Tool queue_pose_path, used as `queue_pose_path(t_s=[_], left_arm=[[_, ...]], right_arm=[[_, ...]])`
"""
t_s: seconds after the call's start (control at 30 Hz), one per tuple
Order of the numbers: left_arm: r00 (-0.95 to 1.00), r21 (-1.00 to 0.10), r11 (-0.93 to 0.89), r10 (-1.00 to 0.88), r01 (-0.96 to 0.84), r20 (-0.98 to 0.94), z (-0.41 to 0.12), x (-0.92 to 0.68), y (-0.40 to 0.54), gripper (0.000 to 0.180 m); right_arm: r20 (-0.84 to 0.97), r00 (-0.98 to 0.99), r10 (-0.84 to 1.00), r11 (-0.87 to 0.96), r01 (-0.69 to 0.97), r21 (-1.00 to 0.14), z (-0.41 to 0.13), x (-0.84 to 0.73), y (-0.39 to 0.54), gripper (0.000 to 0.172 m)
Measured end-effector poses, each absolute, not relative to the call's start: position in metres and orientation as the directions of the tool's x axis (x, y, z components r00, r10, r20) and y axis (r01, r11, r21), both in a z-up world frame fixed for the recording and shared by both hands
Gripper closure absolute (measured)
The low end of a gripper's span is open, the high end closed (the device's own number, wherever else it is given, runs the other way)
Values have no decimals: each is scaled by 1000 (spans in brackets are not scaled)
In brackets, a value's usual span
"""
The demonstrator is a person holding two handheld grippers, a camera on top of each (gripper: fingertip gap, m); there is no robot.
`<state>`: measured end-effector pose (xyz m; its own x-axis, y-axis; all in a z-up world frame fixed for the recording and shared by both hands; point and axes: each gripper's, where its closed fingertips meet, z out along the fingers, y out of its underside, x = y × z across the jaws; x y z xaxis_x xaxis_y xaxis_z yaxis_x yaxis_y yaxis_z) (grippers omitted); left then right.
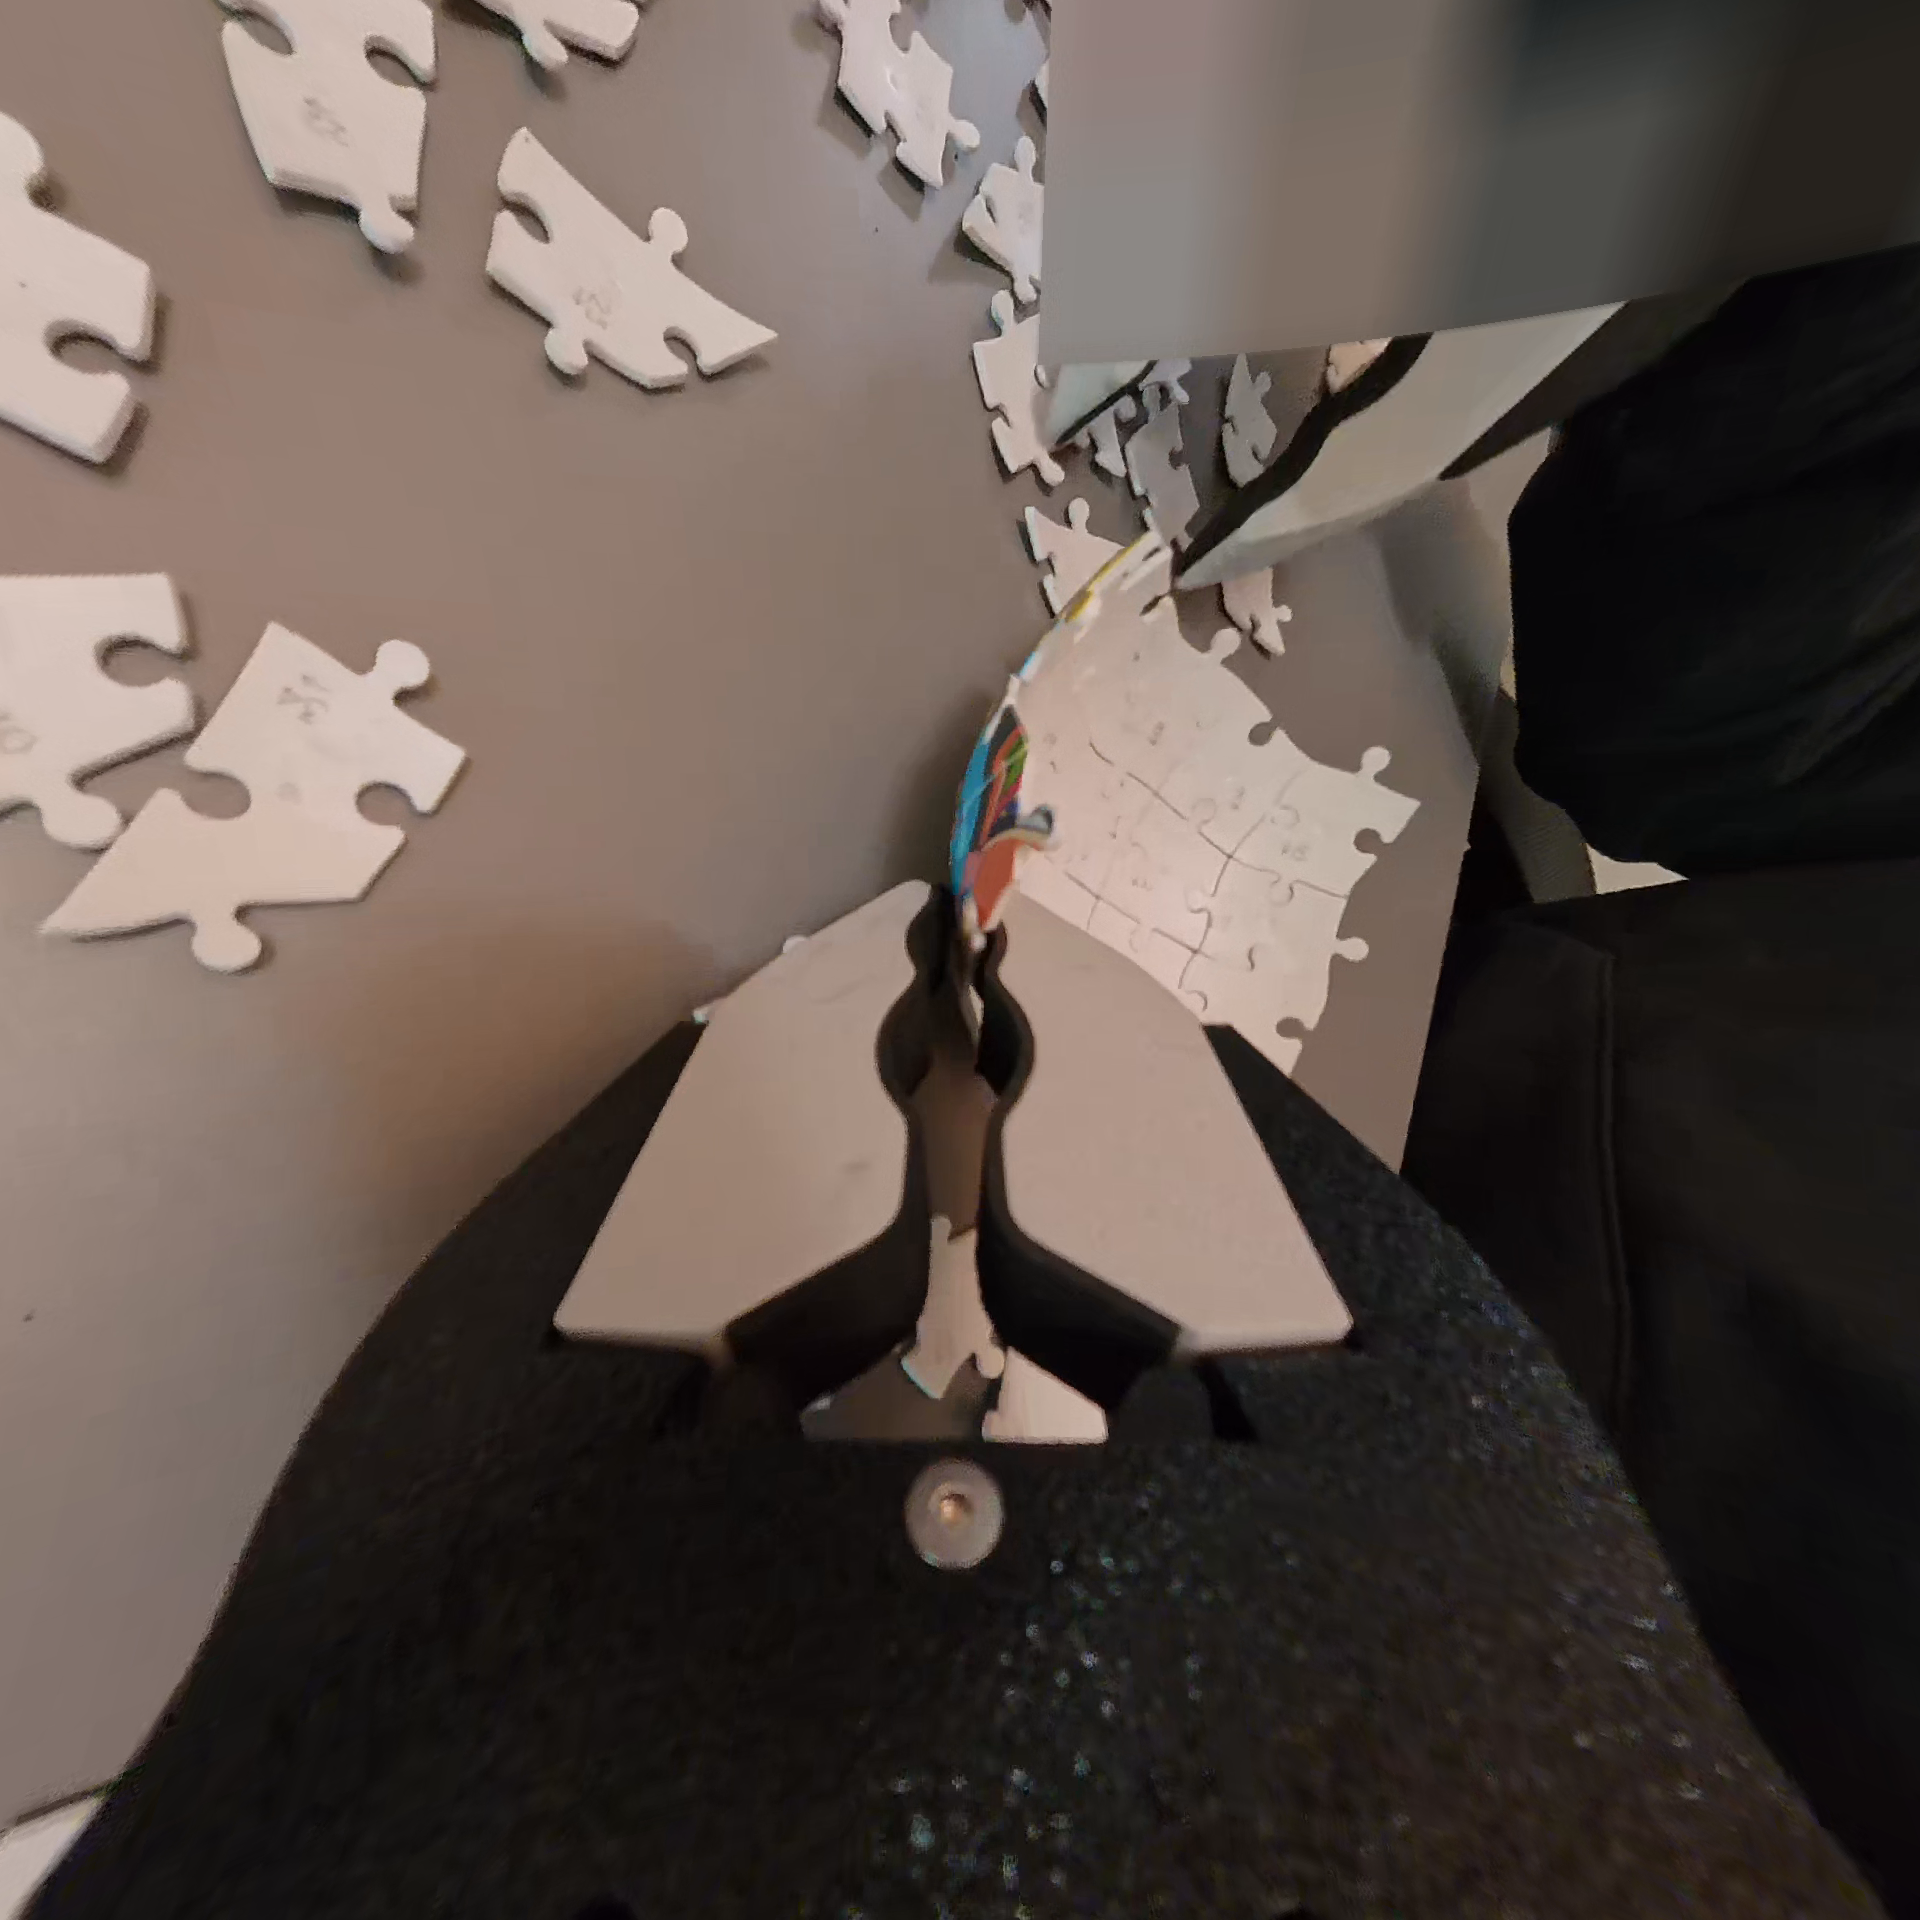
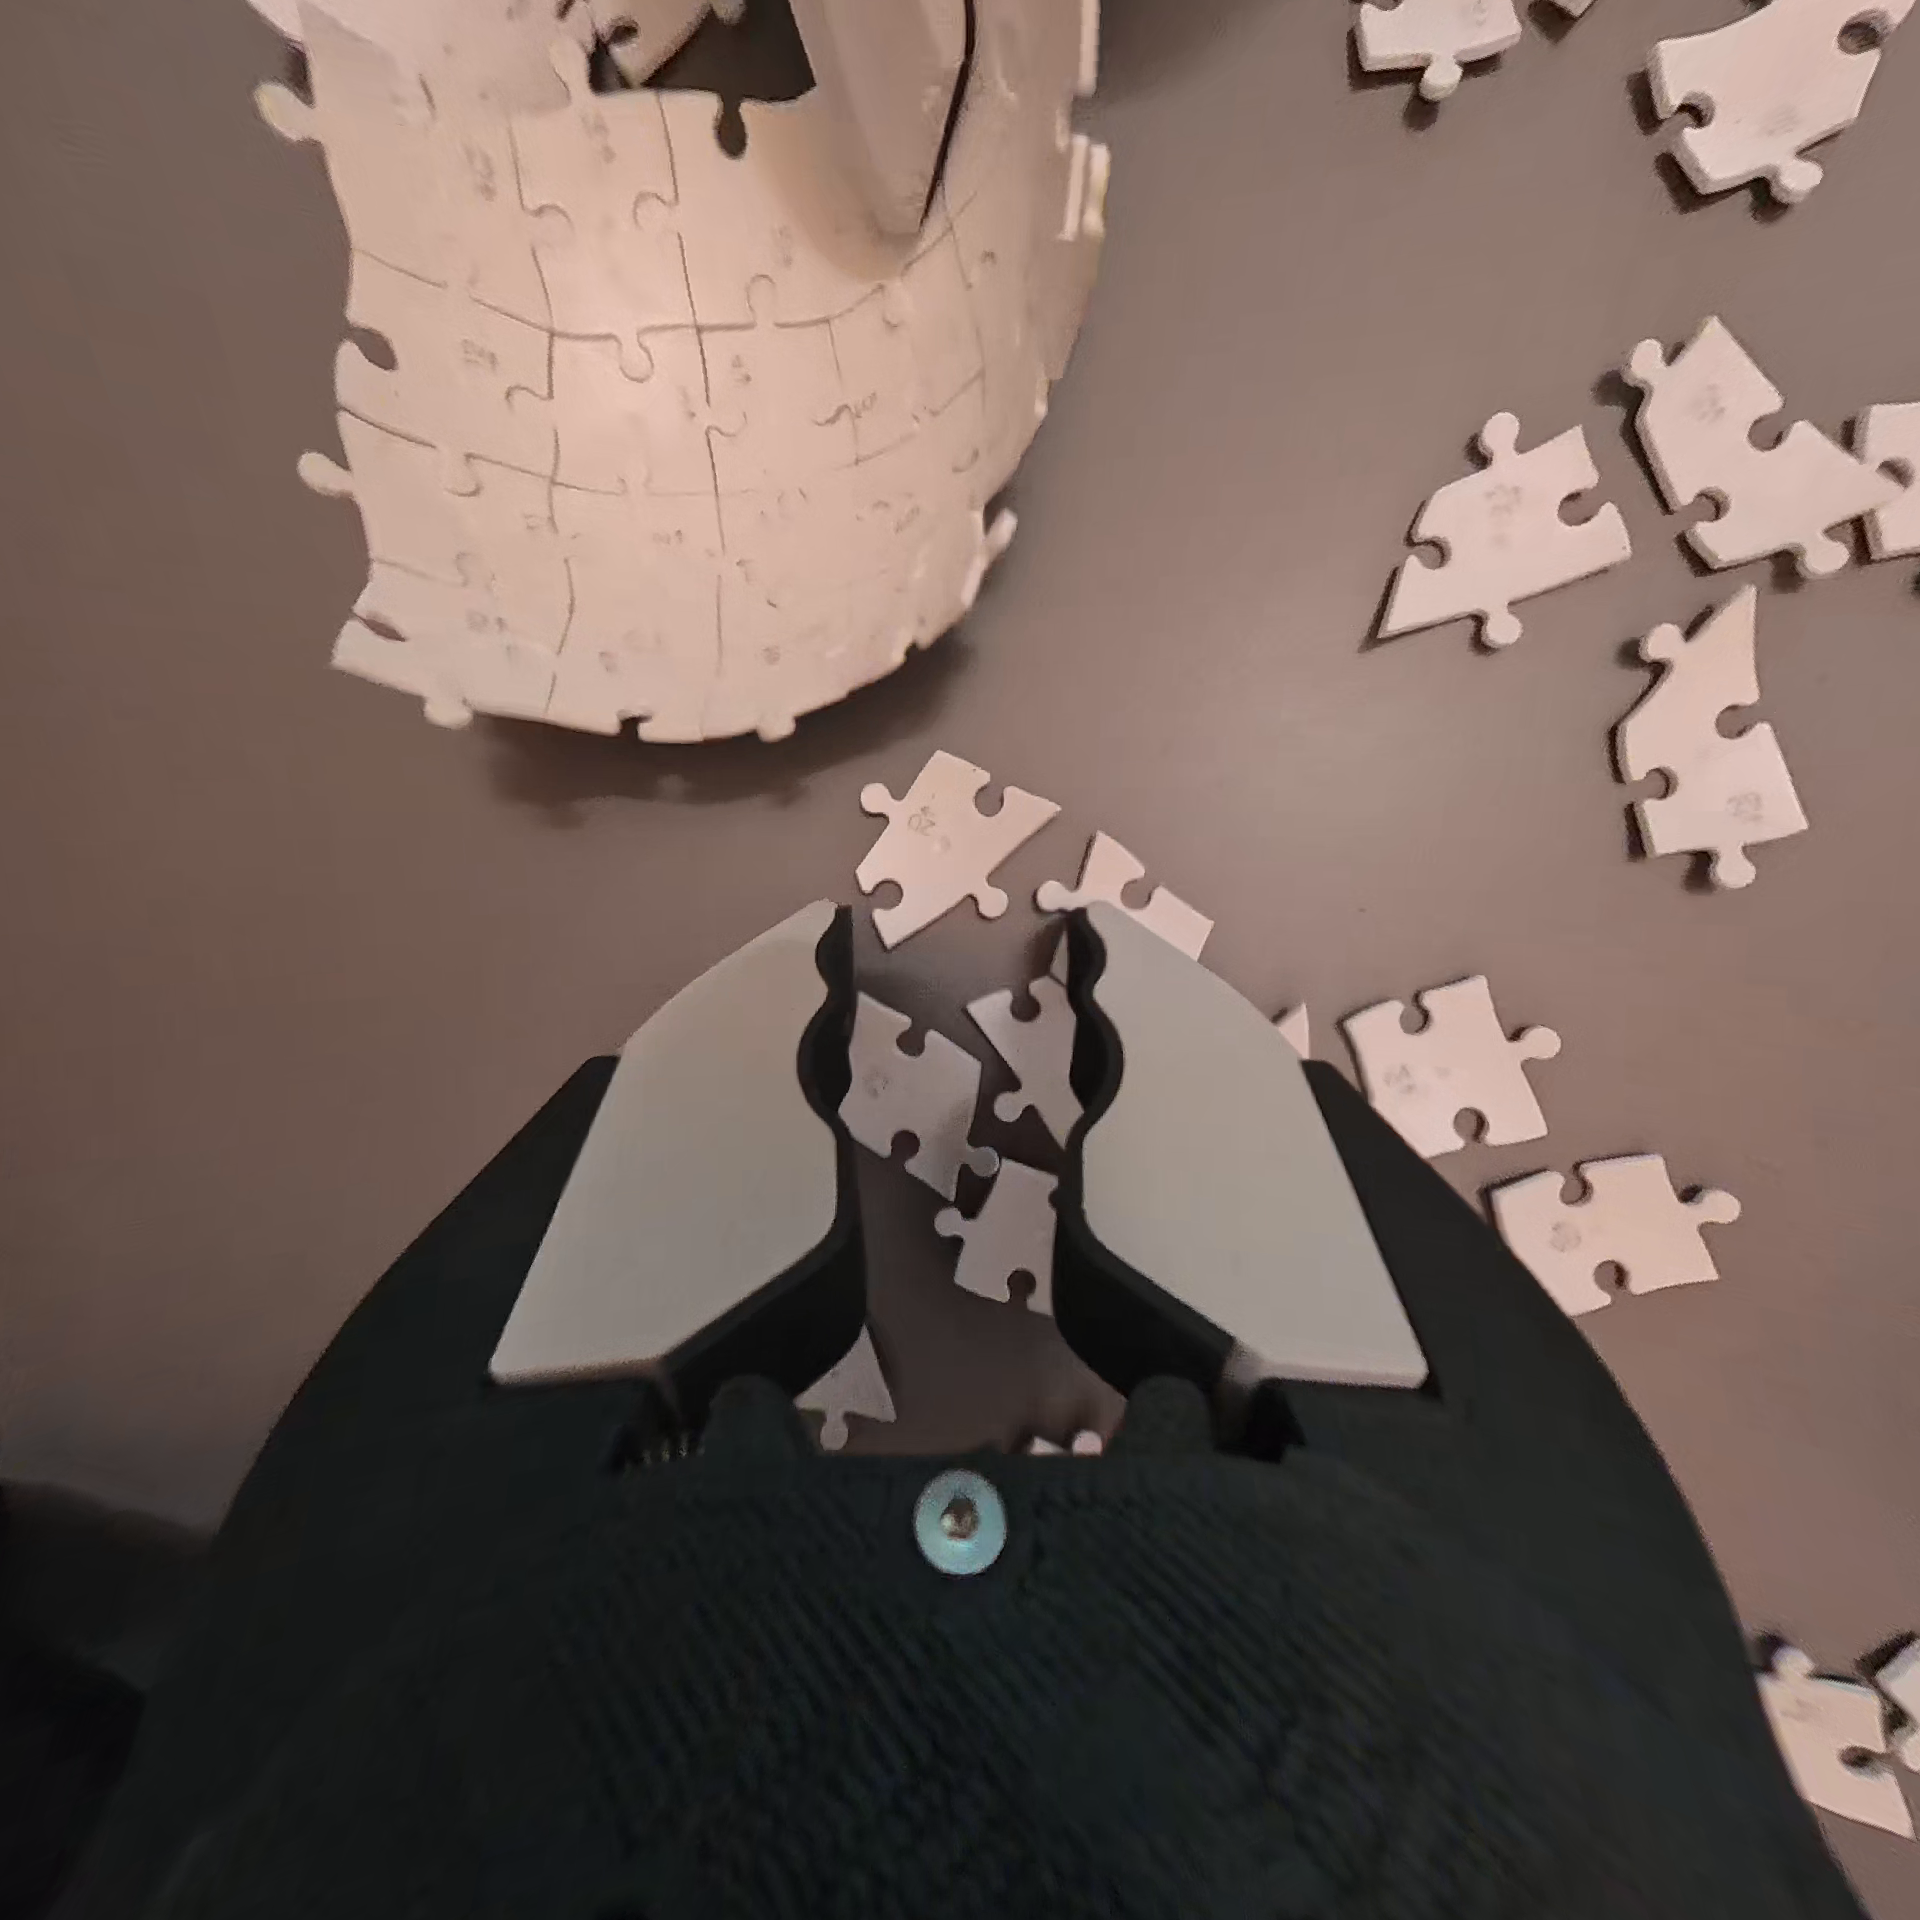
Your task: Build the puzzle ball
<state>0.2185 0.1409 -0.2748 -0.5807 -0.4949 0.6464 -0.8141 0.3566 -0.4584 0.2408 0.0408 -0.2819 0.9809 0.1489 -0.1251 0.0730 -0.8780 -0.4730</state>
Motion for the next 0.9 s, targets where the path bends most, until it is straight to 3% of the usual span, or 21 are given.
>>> queue_pose_path(t_s=[0.03,0.2,0.43,0.6,0.63,0.83,0.9], left_arm=[[-583,-462,356,-495,-812,644,-274,219,140,178],[-584,-462,357,-509,-812,633,-274,219,141,176],[-578,-460,352,-526,-815,624,-273,220,141,167],[-592,-468,363,-527,-806,610,-270,219,142,161],[-594,-470,365,-530,-804,604,-269,219,142,159],[-621,-501,370,-528,-782,580,-261,219,143,158],[-623,-501,374,-542,-780,565,-261,220,145,158]], right_arm=[[-102,983,149,-879,85,-469,-284,240,43,130],[-3,982,187,-860,162,-484,-287,236,54,128],[60,974,219,-839,219,-499,-287,236,53,150],[83,972,220,-835,231,-500,-287,234,49,151],[97,968,231,-837,248,-488,-286,234,46,172],[126,967,222,-832,255,-493,-278,239,37,172],[110,976,188,-842,218,-494,-277,244,33,162]])
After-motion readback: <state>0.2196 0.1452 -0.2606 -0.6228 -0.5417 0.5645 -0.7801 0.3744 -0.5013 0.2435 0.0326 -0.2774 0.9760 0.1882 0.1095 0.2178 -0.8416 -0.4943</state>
